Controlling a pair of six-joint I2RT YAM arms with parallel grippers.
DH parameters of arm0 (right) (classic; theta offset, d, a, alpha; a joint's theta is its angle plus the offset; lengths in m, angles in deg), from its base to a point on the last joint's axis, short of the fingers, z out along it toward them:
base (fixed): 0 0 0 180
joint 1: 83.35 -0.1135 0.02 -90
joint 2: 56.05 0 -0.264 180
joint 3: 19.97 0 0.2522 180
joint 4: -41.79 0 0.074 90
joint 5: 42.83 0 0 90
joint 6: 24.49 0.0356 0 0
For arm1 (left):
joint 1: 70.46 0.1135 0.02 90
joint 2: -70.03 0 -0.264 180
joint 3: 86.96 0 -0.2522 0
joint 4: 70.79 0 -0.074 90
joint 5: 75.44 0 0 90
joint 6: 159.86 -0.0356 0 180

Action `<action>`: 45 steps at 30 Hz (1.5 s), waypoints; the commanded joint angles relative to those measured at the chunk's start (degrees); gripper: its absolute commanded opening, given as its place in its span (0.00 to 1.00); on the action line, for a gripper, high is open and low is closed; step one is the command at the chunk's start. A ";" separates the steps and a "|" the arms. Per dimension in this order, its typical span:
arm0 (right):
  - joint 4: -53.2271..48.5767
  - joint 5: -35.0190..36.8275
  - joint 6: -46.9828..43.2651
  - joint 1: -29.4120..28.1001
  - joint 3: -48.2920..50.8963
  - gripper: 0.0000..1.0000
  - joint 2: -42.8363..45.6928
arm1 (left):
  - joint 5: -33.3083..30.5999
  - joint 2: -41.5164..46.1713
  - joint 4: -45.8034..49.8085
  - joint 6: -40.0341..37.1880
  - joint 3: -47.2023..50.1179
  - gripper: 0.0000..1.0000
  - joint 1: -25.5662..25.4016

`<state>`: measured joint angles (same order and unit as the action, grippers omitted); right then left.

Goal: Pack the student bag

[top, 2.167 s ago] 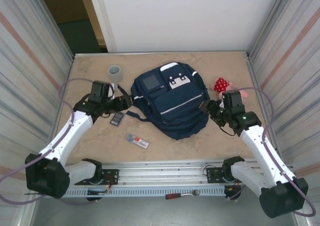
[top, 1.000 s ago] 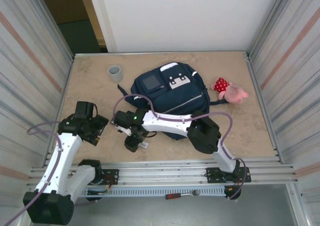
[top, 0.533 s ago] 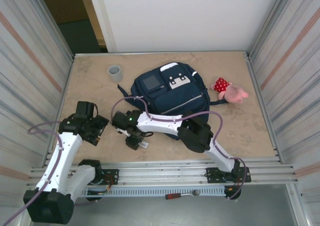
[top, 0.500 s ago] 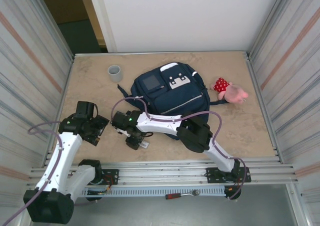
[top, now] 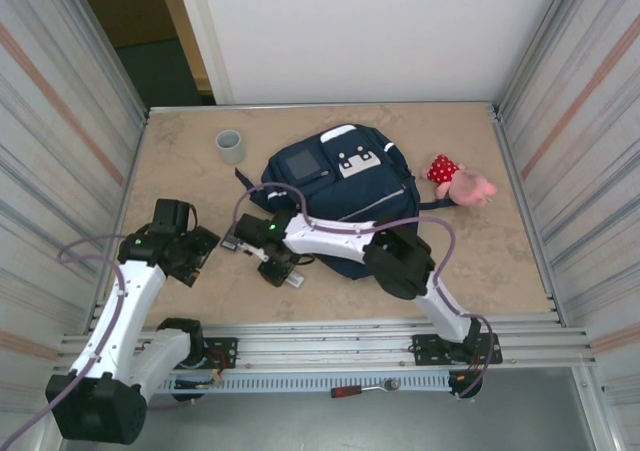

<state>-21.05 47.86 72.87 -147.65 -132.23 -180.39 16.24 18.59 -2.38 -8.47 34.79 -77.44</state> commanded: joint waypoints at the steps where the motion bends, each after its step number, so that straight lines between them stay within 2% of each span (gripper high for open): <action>1: 4.86 -4.77 6.56 6.96 6.76 0.34 15.74 | -6.00 -2.85 -3.75 -5.75 -4.98 0.77 -4.51; 4: 11.18 -13.40 13.35 16.42 16.32 0.33 27.57 | -10.47 -7.45 -7.49 -10.27 -8.76 0.77 -10.37; 8: 16.19 -20.70 19.58 29.79 27.25 0.33 39.32 | -11.38 -15.04 -15.41 -20.89 -13.88 0.77 -17.06; 10: 17.21 -24.22 21.30 37.70 31.74 0.33 44.16 | -11.12 -19.35 -20.37 -29.78 -17.21 0.76 -21.40; 15: 17.79 -34.35 24.14 57.11 39.06 0.32 49.54 | -9.17 -30.73 -30.45 -52.77 -25.18 0.76 -31.93; 20: 19.67 -43.33 25.43 72.63 44.68 0.32 52.24 | -2.79 -42.88 -35.69 -76.96 -32.21 0.81 -41.53; 22: 19.66 -44.64 25.43 76.36 45.90 0.32 53.34 | -0.53 -48.44 -32.89 -85.23 -36.89 0.84 -44.60; 25: 19.56 -45.59 25.52 79.21 47.18 0.32 54.90 | -2.47 -55.84 -31.51 -91.17 -42.61 0.89 -47.70; 28: 18.82 -45.43 25.11 79.79 47.76 0.32 55.83 | -2.22 -60.10 -33.13 -91.76 -45.01 0.90 -48.01; 33: 18.08 -44.63 24.65 79.95 48.66 0.32 56.39 | -4.67 -62.32 -36.97 -90.14 -45.07 0.88 -47.07; 34: 18.13 -44.63 24.67 80.02 48.82 0.32 56.27 | -4.60 -62.45 -37.38 -89.48 -45.03 0.86 -46.70; 37: 18.31 -44.54 24.69 79.95 49.06 0.31 55.98 | -2.62 -62.68 -38.18 -87.62 -44.60 0.66 -45.20; 41: 18.09 -44.29 24.58 79.95 49.32 0.30 56.25 | -2.50 -62.00 -38.53 -87.13 -44.35 0.25 -44.63; 43: 17.89 -44.20 24.67 80.02 49.44 0.31 56.67 | -2.19 -60.88 -38.56 -86.29 -44.49 0.07 -44.61; 45: 17.81 -44.08 24.76 79.97 49.53 0.30 57.07 | -1.98 -59.21 -38.89 -85.38 -44.45 0.00 -44.61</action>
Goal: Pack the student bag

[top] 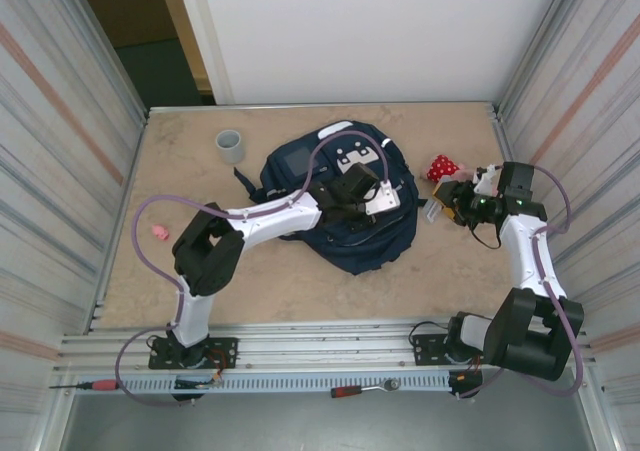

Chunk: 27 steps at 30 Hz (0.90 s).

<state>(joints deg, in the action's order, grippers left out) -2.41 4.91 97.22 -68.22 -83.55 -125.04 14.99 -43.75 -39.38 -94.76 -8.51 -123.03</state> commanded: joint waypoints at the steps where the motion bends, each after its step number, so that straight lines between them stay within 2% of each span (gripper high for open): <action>1: -0.95 -1.00 0.40 0.58 0.97 0.31 1.97 | -0.46 4.05 -1.98 1.37 -1.23 0.00 1.04; 5: -1.57 -1.09 0.72 0.56 1.13 0.31 2.61 | 1.33 8.73 -2.74 4.53 -1.24 0.00 2.30; 10: 1.66 -2.91 5.39 -1.01 3.68 0.32 3.88 | 6.89 13.97 -4.72 11.82 -0.68 0.00 6.72; 15: 9.43 -0.87 13.37 -10.15 5.83 0.33 3.26 | 12.10 17.51 -9.21 16.85 1.60 0.00 10.16; 19: 16.46 3.83 20.68 -17.95 5.80 0.33 -0.58 | 13.35 18.31 -10.34 17.89 2.18 0.00 10.83; 24: 25.07 8.16 29.82 -24.63 6.09 0.38 -7.26 | 14.59 18.46 -11.19 18.50 2.27 0.00 10.92; 27: 29.27 10.38 33.65 -27.66 6.40 0.45 -10.62 | 14.65 18.72 -11.75 18.49 2.45 0.00 11.00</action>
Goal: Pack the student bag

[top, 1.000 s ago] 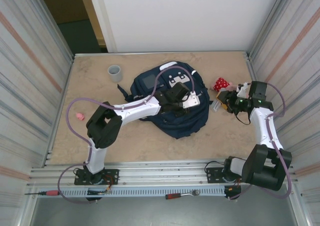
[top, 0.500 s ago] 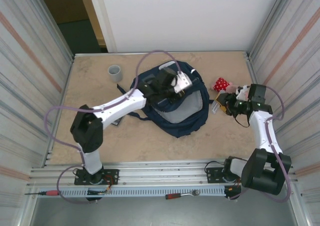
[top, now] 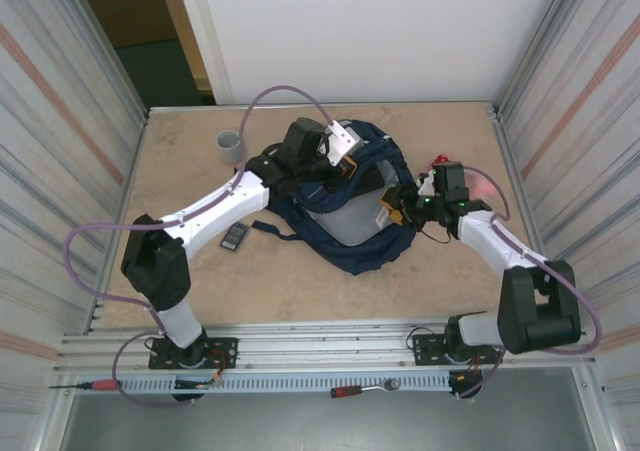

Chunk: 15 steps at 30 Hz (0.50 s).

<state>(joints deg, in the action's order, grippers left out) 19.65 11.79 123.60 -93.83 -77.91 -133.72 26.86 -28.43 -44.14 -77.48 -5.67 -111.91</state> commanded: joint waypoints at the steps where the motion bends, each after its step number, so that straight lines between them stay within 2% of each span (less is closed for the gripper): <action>1: 8.34 3.93 8.07 -2.73 0.77 0.50 -2.84 | 2.87 3.45 -6.97 1.25 -0.45 0.00 -0.12; 3: 9.88 4.43 10.38 -3.86 0.68 0.62 -4.31 | 2.91 3.59 -7.13 1.26 -0.23 0.00 -0.13; 7: 8.99 5.65 10.63 -5.22 1.20 0.66 -4.29 | 3.00 4.05 -7.32 1.38 0.43 0.00 -0.08; 15: 8.54 9.08 12.29 -9.51 5.31 0.47 -3.20 | 3.65 3.84 -8.60 2.51 1.19 0.00 0.10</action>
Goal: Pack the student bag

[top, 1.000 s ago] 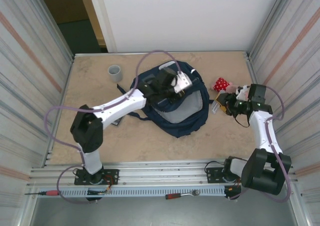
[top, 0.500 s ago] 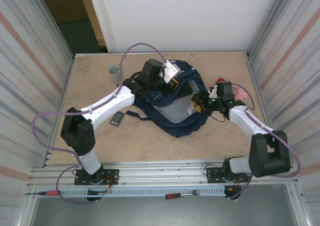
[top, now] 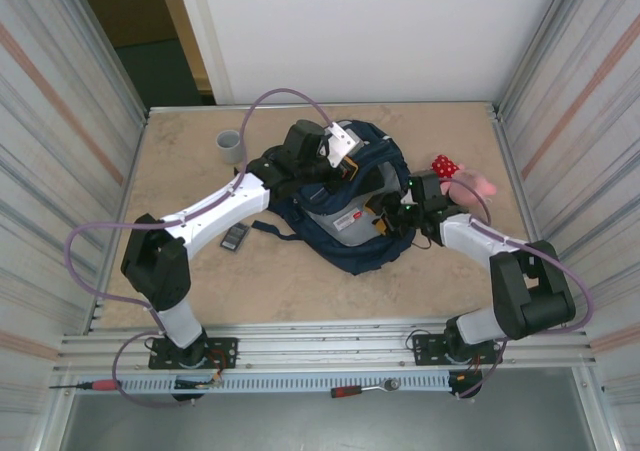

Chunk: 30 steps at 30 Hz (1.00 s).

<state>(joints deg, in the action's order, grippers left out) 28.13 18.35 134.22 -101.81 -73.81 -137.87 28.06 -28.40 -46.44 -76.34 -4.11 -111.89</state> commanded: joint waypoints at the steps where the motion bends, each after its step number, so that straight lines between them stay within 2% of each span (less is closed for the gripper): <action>1: 0.67 2.84 1.84 -1.85 1.44 0.46 0.63 | 2.71 3.69 -6.45 1.46 -0.36 0.00 0.12; 6: 5.52 2.43 2.83 -2.88 0.29 0.37 -4.10 | 3.40 3.43 -6.73 1.81 -0.56 0.00 0.12; 18: 14.05 2.60 3.41 -4.38 -8.38 0.23 -15.15 | 3.33 3.90 -6.25 2.20 0.48 0.00 0.07; 25: 15.51 1.91 1.46 -3.56 -14.87 0.23 -19.95 | 3.82 3.34 -6.28 2.92 0.73 0.00 0.09; 28: 16.21 2.10 1.20 -3.31 -12.29 0.31 -17.75 | 3.22 3.47 -6.15 2.90 1.06 0.00 0.12; 30: 15.75 2.55 0.47 -3.19 -9.22 0.33 -14.82 | 3.10 3.64 -6.03 3.07 1.34 0.00 0.39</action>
<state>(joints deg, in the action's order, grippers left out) 43.60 20.43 136.45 -105.55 -85.94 -156.08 29.52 -28.40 -48.36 -74.11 -2.67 -111.65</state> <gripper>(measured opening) 0.330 0.060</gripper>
